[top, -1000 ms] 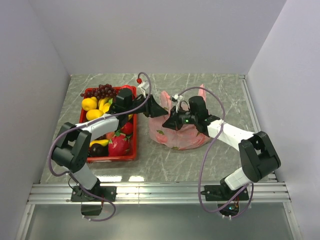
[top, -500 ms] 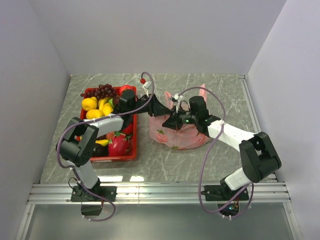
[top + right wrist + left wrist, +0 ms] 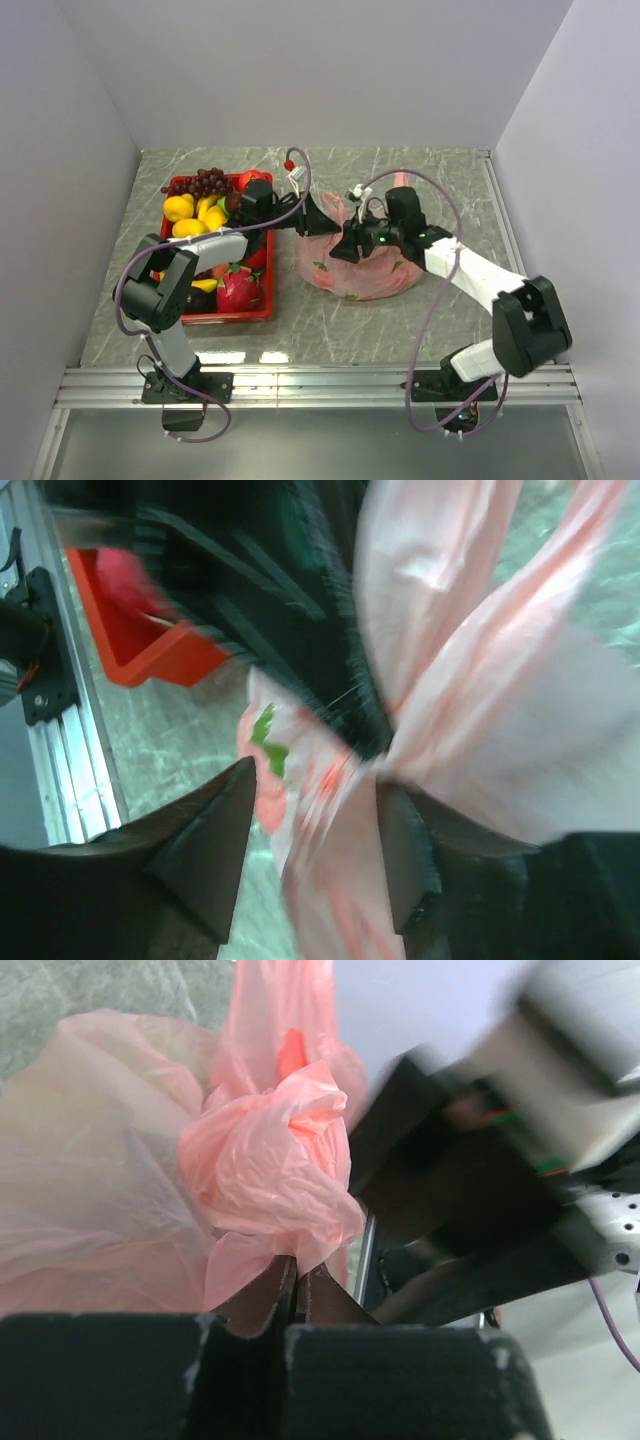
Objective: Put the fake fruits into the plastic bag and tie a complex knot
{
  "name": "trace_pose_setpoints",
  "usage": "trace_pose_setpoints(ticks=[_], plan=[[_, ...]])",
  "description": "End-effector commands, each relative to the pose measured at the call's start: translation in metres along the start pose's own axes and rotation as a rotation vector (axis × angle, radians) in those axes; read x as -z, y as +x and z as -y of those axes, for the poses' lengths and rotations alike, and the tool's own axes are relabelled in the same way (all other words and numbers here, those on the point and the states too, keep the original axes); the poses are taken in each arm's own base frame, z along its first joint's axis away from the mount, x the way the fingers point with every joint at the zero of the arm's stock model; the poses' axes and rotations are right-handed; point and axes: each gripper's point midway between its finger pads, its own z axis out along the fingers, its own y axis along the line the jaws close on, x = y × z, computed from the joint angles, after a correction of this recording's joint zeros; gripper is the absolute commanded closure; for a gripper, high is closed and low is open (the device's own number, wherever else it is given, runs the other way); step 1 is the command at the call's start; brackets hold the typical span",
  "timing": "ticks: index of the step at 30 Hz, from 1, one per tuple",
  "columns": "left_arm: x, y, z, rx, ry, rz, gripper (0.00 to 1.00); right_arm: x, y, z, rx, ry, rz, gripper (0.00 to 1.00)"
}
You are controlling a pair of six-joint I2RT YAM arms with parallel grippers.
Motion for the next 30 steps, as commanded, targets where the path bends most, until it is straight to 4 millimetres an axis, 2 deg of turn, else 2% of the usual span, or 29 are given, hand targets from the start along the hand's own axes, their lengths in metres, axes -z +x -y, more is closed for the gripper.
trace_pose_setpoints(ticks=[1,2,3,5,6,8,9,12,13,16,19,20,21,23,24,26,30], plan=[[0.004,-0.014,0.011,-0.092,0.014,0.006,1.00,0.038,-0.041,-0.016,0.132,0.027,0.035,0.39],[0.004,-0.015,0.011,-0.104,0.015,0.005,1.00,0.049,-0.048,-0.023,0.150,0.034,0.053,0.36],[0.006,-0.015,0.009,-0.104,0.007,0.001,1.00,0.056,-0.046,-0.026,0.137,0.040,0.040,0.35],[0.006,-0.017,0.009,-0.130,0.008,-0.004,1.00,0.076,-0.058,-0.032,0.154,0.072,0.081,0.35],[0.006,-0.017,0.010,-0.137,0.011,-0.010,1.00,0.086,-0.060,-0.024,0.131,0.112,0.097,0.35],[0.007,-0.016,0.008,-0.146,0.002,-0.019,1.00,0.107,-0.067,-0.023,0.106,0.158,0.148,0.35],[0.006,-0.016,0.008,-0.149,0.002,-0.021,1.00,0.121,-0.068,-0.009,0.074,0.215,0.165,0.35],[0.007,-0.015,0.008,-0.151,0.001,-0.027,1.00,0.147,-0.068,0.011,0.007,0.327,0.206,0.37],[0.007,-0.016,0.008,-0.155,0.000,-0.028,1.00,0.158,-0.061,0.026,-0.029,0.388,0.217,0.37],[0.006,-0.015,0.008,-0.173,0.002,-0.038,1.00,0.171,-0.043,0.058,-0.109,0.491,0.230,0.37],[0.006,-0.015,0.006,-0.190,-0.003,-0.053,1.00,0.161,-0.035,0.075,-0.154,0.484,0.222,0.32],[0.007,-0.016,0.005,-0.203,-0.005,-0.054,1.00,0.161,-0.028,0.089,-0.211,0.490,0.223,0.28],[0.007,-0.016,0.005,-0.205,-0.005,-0.057,1.00,0.158,-0.032,0.094,-0.199,0.483,0.237,0.25],[0.006,-0.016,0.005,-0.232,-0.003,-0.060,1.00,0.149,-0.028,0.102,-0.215,0.450,0.229,0.22],[0.005,-0.015,0.005,-0.234,-0.007,-0.068,1.00,0.147,-0.033,0.107,-0.190,0.443,0.245,0.22],[0.005,-0.014,0.005,-0.273,-0.002,-0.080,1.00,0.137,-0.029,0.110,-0.184,0.394,0.228,0.22],[0.004,-0.013,0.010,-0.348,0.007,-0.103,1.00,0.126,-0.028,0.121,-0.159,0.340,0.183,0.30]])
